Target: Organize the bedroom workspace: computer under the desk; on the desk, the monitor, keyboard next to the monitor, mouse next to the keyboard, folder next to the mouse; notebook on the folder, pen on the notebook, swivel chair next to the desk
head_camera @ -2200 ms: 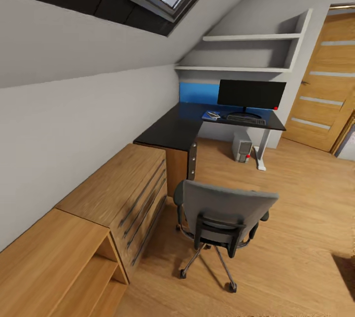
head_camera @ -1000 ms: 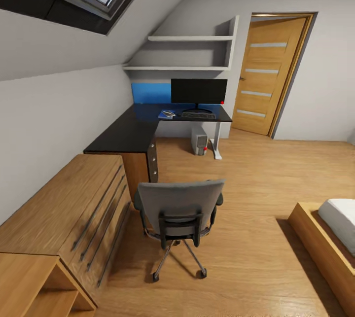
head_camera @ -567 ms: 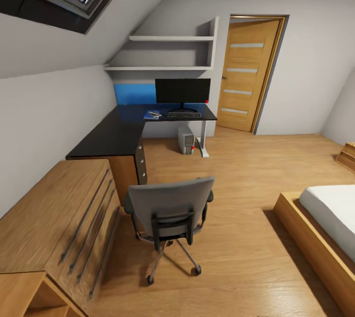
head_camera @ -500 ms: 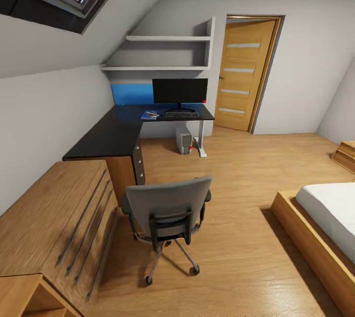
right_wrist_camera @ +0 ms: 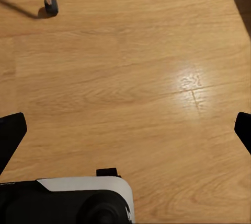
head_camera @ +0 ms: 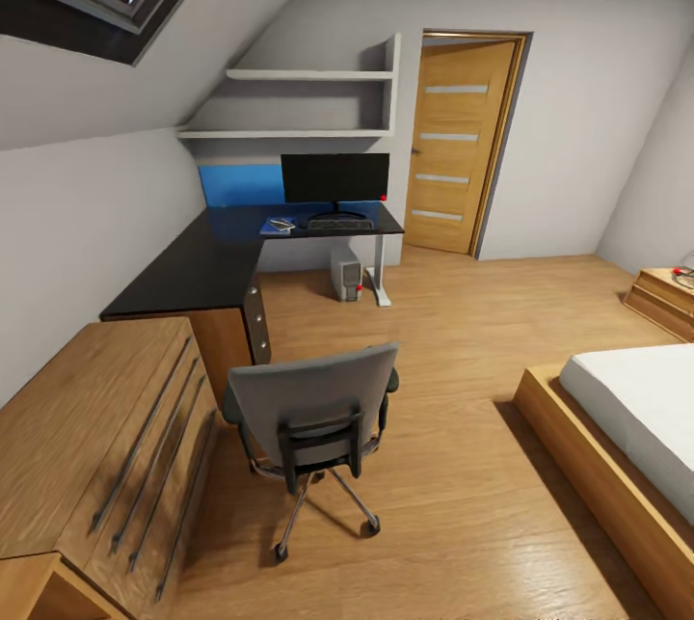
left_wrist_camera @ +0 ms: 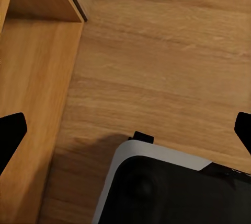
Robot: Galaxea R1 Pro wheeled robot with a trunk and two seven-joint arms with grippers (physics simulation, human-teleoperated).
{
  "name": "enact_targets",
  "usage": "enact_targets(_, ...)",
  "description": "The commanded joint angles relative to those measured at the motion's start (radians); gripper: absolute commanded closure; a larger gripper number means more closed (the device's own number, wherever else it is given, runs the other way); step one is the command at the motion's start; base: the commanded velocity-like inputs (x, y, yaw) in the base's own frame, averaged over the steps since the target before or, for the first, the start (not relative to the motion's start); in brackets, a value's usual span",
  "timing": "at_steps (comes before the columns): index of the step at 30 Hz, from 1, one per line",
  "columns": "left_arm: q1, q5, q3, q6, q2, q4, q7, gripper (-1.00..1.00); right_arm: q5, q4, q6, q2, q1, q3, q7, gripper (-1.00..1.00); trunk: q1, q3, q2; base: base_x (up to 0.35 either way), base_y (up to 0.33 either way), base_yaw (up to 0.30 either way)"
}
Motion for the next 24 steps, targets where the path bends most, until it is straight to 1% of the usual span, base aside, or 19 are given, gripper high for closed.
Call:
enact_targets(1, 0.000, -0.002, -0.008, -0.004, 0.000, 0.000, 0.010, -1.00, -0.003, 0.000, -0.003, 0.000, -0.001, 0.009, -0.005, -1.00, 0.000, -0.001, -0.001, 0.000, 0.000, -0.001)
enact_targets(3, 0.000, -0.002, -0.008, -0.006, 0.000, -0.002, 0.011, -1.00, -0.002, -0.004, 0.000, -0.002, -0.001, 0.007, -0.004, -1.00, 0.000, -0.001, -0.001, 0.000, 0.000, 0.000)
enact_targets(6, 0.000, -0.002, -0.011, -0.006, -0.001, -0.003, 0.015, -1.00, -0.002, -0.031, 0.001, -0.004, -0.002, 0.005, -0.006, -1.00, 0.012, -0.011, -0.022, 0.000, 0.000, 0.000)
enact_targets(7, 0.000, -0.010, -0.016, 0.003, -0.006, -0.120, 0.019, -1.00, -0.002, -0.097, -0.001, -0.004, -0.002, 0.005, -0.009, -1.00, 0.015, -0.014, -0.029, 0.000, 0.000, 0.000)
enact_targets(8, 0.000, -0.012, -0.016, 0.007, -0.006, -0.167, 0.028, -1.00, -0.002, -0.124, -0.001, -0.003, -0.003, 0.004, -0.010, -1.00, 0.019, -0.017, -0.036, 0.000, 0.000, 0.000)
enact_targets(9, 0.000, -0.014, -0.017, 0.030, -0.009, -0.229, 0.062, -1.00, -0.003, -0.175, 0.001, -0.005, -0.006, 0.003, -0.012, -1.00, 0.023, -0.020, -0.043, 0.000, 0.000, 0.000)
enact_targets(10, 0.000, -0.022, -0.018, 0.127, -0.015, -0.319, 0.136, -1.00, -0.006, -0.222, 0.006, -0.013, -0.031, 0.001, -0.018, -1.00, 0.027, -0.023, -0.050, 0.000, 0.000, 0.000)
enact_targets(11, -0.002, -0.040, -0.018, 0.198, -0.016, -0.379, 0.180, -1.00, -0.008, -0.234, 0.008, -0.017, -0.075, 0.001, -0.023, -1.00, 0.031, -0.026, -0.057, 0.000, 0.000, 0.000)
enact_targets(12, -0.005, -0.052, -0.019, 0.242, -0.017, -0.415, 0.204, -1.00, -0.009, -0.237, 0.012, -0.018, -0.113, 0.001, -0.025, -1.00, 0.035, -0.029, -0.064, 0.000, 0.000, 0.000)
enact_targets(13, -0.049, -0.071, -0.018, 0.343, -0.021, -0.486, 0.241, -1.00, -0.011, -0.242, 0.081, -0.017, -0.218, 0.000, -0.028, -1.00, 0.038, -0.033, -0.071, 0.000, 0.000, 0.000)
enact_targets(15, -0.104, -0.077, -0.018, 0.410, -0.033, -0.510, 0.253, -1.00, -0.012, -0.247, 0.182, -0.015, -0.299, -0.001, -0.028, -1.00, 0.046, -0.039, -0.085, 0.000, 0.000, 0.000)
enact_targets(16, -0.154, -0.078, -0.017, 0.456, -0.041, -0.518, 0.259, -1.00, -0.012, -0.250, 0.258, -0.010, -0.361, -0.002, -0.029, -1.00, 0.050, -0.042, -0.092, 0.000, 0.000, 0.000)
enact_targets(17, -0.191, -0.078, -0.017, 0.485, -0.045, -0.519, 0.261, -1.00, -0.012, -0.250, 0.301, -0.005, -0.399, -0.003, -0.029, -1.00, 0.054, -0.045, -0.099, 0.000, 0.000, 0.000)
enact_targets(18, -0.209, -0.078, -0.017, 0.499, -0.046, -0.519, 0.262, -1.00, -0.012, -0.251, 0.319, -0.002, -0.417, -0.003, -0.029, -1.00, 0.058, -0.048, -0.106, 0.000, 0.000, 0.000)
enact_targets(19, -0.246, -0.077, -0.017, 0.526, -0.047, -0.519, 0.264, -1.00, -0.012, -0.251, 0.351, 0.004, -0.451, -0.003, -0.029, -1.00, 0.061, -0.051, -0.113, 0.000, 0.000, 0.000)
enact_targets(20, -0.294, -0.076, -0.016, 0.557, -0.048, -0.519, 0.265, -1.00, -0.014, -0.251, 0.406, 0.012, -0.508, -0.004, -0.029, -1.00, 0.065, -0.054, -0.120, 0.000, 0.000, 0.000)
enact_targets(21, -0.330, -0.074, -0.016, 0.574, -0.051, -0.520, 0.266, -1.00, -0.014, -0.251, 0.431, 0.017, -0.530, -0.004, -0.029, -1.00, 0.069, -0.058, -0.127, 0.000, 0.000, 0.000)
enact_targets(23, -0.356, -0.074, -0.016, 0.586, -0.057, -0.525, 0.265, -1.00, -0.015, -0.252, 0.471, 0.031, -0.564, -0.004, -0.029, -1.00, 0.077, -0.064, -0.141, 0.000, 0.000, 0.000)
enact_targets(24, -0.368, -0.074, -0.016, 0.590, -0.063, -0.527, 0.265, -1.00, -0.015, -0.251, 0.488, 0.045, -0.579, -0.004, -0.029, -1.00, 0.081, -0.067, -0.148, 0.000, 0.000, 0.000)
